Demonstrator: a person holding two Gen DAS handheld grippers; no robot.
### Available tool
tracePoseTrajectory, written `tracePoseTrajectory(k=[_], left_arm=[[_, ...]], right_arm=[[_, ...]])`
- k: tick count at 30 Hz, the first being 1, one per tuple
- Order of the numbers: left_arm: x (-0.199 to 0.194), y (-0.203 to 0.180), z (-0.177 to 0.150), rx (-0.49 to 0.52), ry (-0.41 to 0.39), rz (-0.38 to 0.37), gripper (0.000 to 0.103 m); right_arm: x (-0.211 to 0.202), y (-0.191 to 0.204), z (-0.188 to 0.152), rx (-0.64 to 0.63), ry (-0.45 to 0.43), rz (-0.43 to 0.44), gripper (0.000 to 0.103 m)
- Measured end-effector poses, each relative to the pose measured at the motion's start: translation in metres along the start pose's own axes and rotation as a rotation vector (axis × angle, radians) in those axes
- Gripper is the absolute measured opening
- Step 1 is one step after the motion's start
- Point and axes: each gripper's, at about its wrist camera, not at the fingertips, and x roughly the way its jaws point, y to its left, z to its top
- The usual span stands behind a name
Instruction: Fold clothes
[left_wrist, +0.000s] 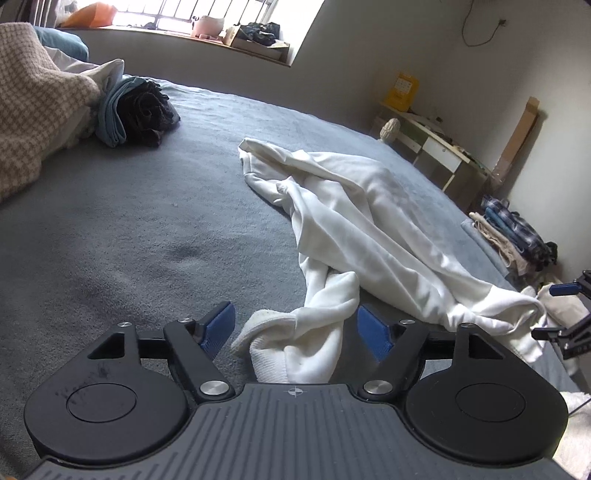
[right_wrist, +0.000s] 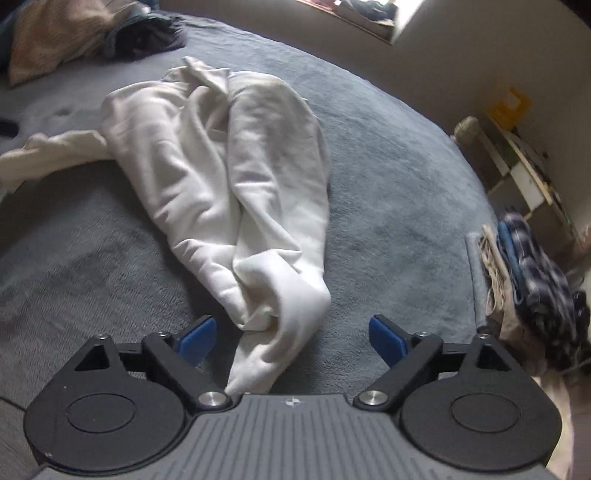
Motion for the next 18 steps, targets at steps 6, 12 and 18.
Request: tracePoseTrajectory(k=[6, 12, 18], left_arm=[[-0.004, -0.002, 0.002, -0.004, -0.033, -0.006, 0.076], [-0.003, -0.008, 0.003, -0.026, -0.055, -0.02, 0.076], [0.013, -0.014, 0.006, -0.004, -0.047, -0.019, 0.076]], right_arm=[[-0.023, 0.036, 0.023, -0.154, -0.114, 0.09, 0.098], [-0.023, 0.053, 0.057, -0.125, -0.244, 0.245, 0.099], [0.021, 0.08, 0.093, -0.115, -0.285, 0.251, 0.097]])
